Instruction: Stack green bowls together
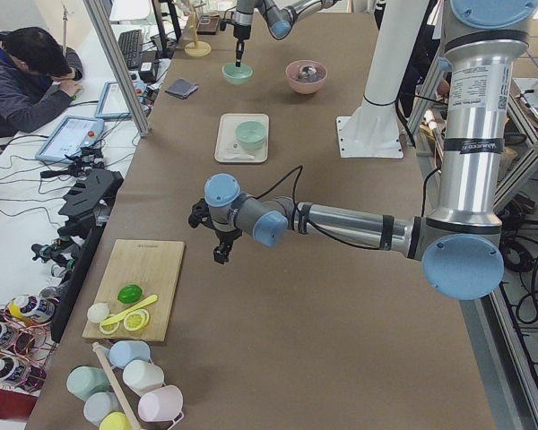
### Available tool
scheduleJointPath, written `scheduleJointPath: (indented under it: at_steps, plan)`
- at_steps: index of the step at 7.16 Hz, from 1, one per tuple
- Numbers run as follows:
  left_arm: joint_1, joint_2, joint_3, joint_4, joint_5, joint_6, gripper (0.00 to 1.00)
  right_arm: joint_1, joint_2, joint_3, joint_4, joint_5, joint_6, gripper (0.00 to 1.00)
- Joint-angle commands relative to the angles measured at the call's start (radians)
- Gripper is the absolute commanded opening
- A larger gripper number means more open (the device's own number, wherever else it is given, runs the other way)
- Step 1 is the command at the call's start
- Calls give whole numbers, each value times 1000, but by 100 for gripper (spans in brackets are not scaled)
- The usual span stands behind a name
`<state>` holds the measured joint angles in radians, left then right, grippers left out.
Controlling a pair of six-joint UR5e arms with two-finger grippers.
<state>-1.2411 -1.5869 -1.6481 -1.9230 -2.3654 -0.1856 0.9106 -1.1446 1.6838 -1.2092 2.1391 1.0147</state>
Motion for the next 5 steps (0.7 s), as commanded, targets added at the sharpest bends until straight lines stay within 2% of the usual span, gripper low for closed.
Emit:
scheduleJointPath:
  at_steps: [1, 2, 4, 5]
  plan:
    - [0, 1, 2, 1, 0, 0, 98, -111, 180, 17, -269, -89, 105, 0]
    - [-1, 2, 4, 2, 2, 0, 98, -163, 245, 23, -367, -131, 163, 0]
    - [-5, 22, 5, 19, 5, -2, 98, -255, 331, -7, -374, -206, 327, 0]
    - [-50, 24, 5, 116, 5, -2, 98, -283, 371, -44, -372, -217, 370, 0]
